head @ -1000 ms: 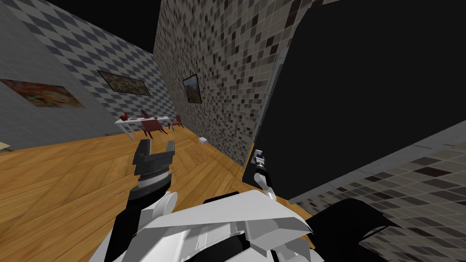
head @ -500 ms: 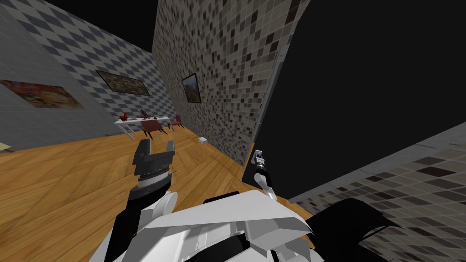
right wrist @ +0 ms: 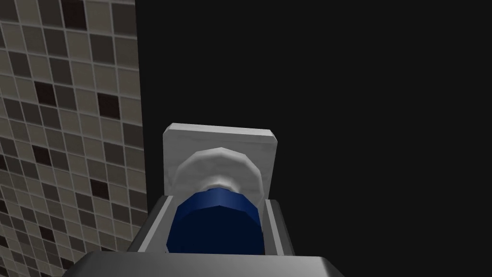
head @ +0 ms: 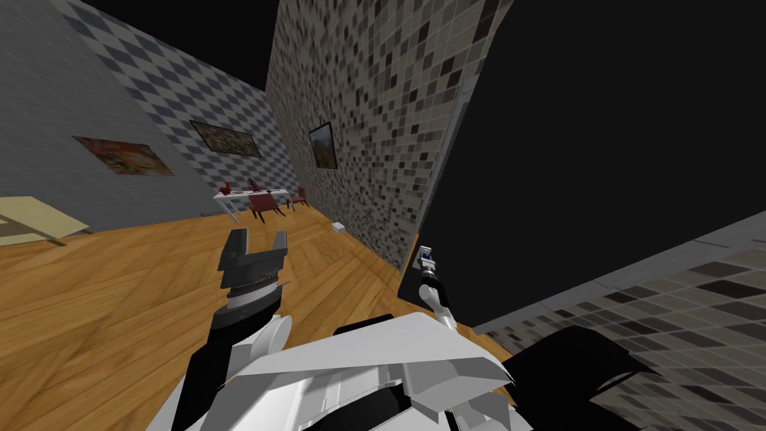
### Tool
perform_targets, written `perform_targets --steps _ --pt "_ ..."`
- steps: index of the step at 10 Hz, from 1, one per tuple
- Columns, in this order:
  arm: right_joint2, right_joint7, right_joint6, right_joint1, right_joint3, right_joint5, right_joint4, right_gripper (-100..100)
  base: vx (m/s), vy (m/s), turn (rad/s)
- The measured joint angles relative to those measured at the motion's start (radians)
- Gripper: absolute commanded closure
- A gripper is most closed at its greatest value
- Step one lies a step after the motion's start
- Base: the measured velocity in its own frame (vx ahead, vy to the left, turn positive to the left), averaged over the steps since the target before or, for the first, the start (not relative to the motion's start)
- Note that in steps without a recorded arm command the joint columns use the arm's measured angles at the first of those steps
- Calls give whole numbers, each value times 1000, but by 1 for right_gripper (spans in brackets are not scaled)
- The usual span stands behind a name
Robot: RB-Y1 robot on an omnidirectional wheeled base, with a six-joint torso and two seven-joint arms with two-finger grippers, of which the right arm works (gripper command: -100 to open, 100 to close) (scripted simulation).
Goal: Pull the door open
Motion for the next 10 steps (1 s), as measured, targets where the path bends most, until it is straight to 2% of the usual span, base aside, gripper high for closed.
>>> perform_targets --steps 6,8,10 --pt "-87 -93 1 16 64 -11 15 100 -252 -30 190" --pt "-113 -121 1 17 83 -14 19 100 -159 -11 85" --pt "-120 -130 0 21 93 -13 21 100 -148 -26 103"
